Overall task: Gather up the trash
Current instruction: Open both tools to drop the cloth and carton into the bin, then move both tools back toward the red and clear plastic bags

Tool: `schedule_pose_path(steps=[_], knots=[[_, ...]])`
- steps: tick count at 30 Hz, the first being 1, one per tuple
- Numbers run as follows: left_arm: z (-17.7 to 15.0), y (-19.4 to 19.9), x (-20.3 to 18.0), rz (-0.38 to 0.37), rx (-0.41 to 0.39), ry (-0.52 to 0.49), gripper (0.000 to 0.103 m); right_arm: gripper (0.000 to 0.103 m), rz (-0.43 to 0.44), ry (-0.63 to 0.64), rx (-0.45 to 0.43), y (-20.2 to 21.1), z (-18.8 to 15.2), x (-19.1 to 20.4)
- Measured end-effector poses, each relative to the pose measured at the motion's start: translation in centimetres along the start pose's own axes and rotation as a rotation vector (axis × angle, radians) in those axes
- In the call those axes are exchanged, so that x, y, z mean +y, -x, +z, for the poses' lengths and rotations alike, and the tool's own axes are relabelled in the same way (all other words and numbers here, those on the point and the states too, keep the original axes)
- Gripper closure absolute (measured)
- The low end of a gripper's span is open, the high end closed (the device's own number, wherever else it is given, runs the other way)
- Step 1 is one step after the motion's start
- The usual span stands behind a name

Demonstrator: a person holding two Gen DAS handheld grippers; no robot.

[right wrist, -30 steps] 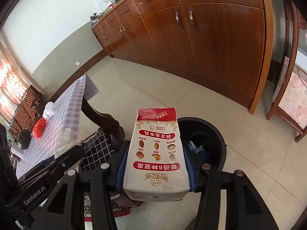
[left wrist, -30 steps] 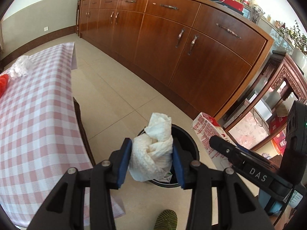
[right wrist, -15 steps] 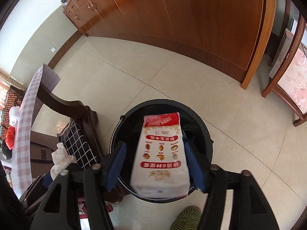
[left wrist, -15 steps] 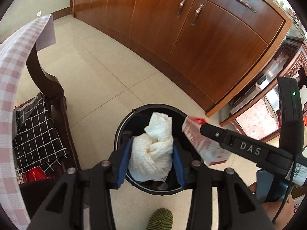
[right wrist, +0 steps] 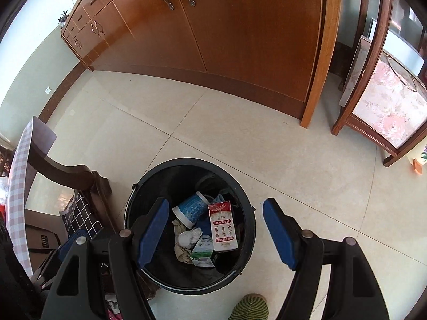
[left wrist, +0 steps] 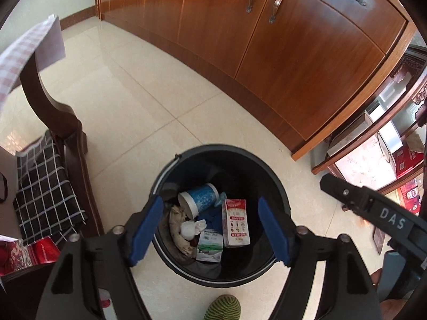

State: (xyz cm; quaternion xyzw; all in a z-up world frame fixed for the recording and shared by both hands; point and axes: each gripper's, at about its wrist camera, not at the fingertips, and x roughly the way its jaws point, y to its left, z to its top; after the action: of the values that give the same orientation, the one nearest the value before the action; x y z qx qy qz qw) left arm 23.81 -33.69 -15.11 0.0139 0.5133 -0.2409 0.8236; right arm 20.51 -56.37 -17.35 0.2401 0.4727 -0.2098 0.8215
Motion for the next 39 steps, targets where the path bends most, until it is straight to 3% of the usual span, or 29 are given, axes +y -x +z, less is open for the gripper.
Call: schedule_pose_path(steps=[11, 19, 29, 39], knots=[[0.6, 8.6, 1.4, 0.008, -0.159, -0.017, 0.028, 0.028, 0.095, 0.011, -0.128, 6.3, -2.1, 2.3], [-0.5, 14.4, 5.1, 0.017, -0.23, 0.031, 0.028, 0.027, 0.178, 0.064, -0.187, 10.1, -5.2, 6.0], [-1.7, 20.2, 12.8, 0.109, -0.327, 0.13, 0.028, 0.025, 0.285, 0.241, -0.238, 14.0, -7.7, 15.3], [-3.7, 24.1, 20.1, 0.221, -0.389, 0.232, 0.028, 0.023, 0.373, 0.393, -0.233, 15.4, -10.3, 24.9]])
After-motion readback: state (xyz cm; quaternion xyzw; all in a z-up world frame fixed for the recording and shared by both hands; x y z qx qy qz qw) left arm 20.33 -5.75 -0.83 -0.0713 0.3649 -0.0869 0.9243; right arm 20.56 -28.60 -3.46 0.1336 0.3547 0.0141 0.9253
